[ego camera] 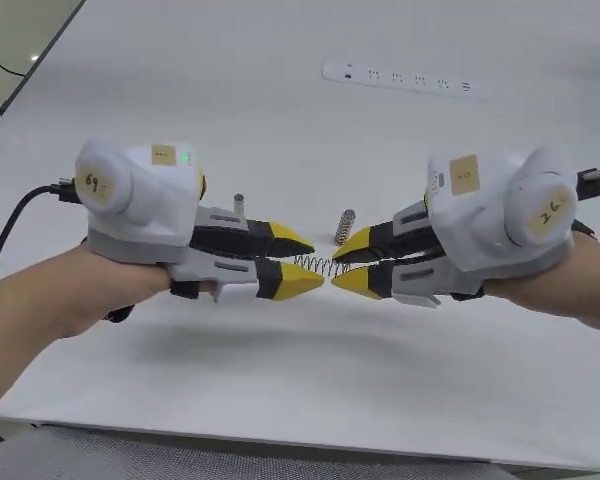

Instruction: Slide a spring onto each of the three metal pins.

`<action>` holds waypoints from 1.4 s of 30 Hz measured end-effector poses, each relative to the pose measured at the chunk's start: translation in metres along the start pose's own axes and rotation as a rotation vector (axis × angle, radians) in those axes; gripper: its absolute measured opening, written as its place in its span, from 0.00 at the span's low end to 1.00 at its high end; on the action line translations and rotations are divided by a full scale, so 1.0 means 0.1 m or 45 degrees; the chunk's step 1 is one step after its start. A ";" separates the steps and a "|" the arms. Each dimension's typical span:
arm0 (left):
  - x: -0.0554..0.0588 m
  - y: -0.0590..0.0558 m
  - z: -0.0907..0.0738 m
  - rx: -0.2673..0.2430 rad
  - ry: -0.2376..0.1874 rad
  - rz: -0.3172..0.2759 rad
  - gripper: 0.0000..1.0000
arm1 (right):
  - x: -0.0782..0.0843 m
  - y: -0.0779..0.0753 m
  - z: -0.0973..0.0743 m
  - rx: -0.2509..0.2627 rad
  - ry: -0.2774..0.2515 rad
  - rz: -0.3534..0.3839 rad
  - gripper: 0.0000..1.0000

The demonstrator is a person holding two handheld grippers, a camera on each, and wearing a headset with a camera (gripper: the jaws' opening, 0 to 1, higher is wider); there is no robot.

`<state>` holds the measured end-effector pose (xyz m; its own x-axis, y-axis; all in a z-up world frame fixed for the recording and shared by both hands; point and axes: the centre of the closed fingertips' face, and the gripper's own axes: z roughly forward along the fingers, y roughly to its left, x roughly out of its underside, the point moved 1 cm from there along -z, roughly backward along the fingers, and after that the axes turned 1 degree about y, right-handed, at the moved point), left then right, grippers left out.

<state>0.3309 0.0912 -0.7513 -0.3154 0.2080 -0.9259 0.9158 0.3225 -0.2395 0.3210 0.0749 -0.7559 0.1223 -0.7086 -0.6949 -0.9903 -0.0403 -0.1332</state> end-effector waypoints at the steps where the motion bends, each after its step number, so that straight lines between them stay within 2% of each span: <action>1: 0.00 0.00 0.00 0.002 -0.001 0.000 0.11 | 0.00 0.00 -0.01 0.000 -0.002 0.000 0.08; 3: 0.00 -0.02 0.00 0.012 -0.003 0.003 0.06 | -0.01 0.00 -0.01 -0.001 -0.004 0.004 0.08; 17: -0.01 -0.07 0.01 0.047 -0.003 0.038 0.04 | -0.02 0.04 -0.02 -0.022 -0.018 0.020 0.08; 26: 0.00 -0.10 0.04 0.089 0.013 0.030 0.03 | 0.02 0.06 -0.03 -0.028 -0.025 0.102 0.09; 29: 0.04 -0.09 0.05 0.089 0.027 0.026 0.03 | 0.06 0.10 -0.04 -0.042 -0.033 0.161 0.14; 34: 0.05 -0.10 0.05 0.097 0.035 0.025 0.03 | 0.17 0.15 -0.01 -0.039 -0.001 0.160 0.15; 42: 0.09 -0.13 0.05 0.113 0.054 0.022 0.03 | 0.14 0.16 0.01 -0.029 -0.015 0.161 0.14</action>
<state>0.3175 0.0839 -0.7583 -0.3078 0.2522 -0.9174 0.9390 0.2357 -0.2503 0.3071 0.0648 -0.7681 -0.0028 -0.7007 -0.7135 -0.9991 0.0327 -0.0282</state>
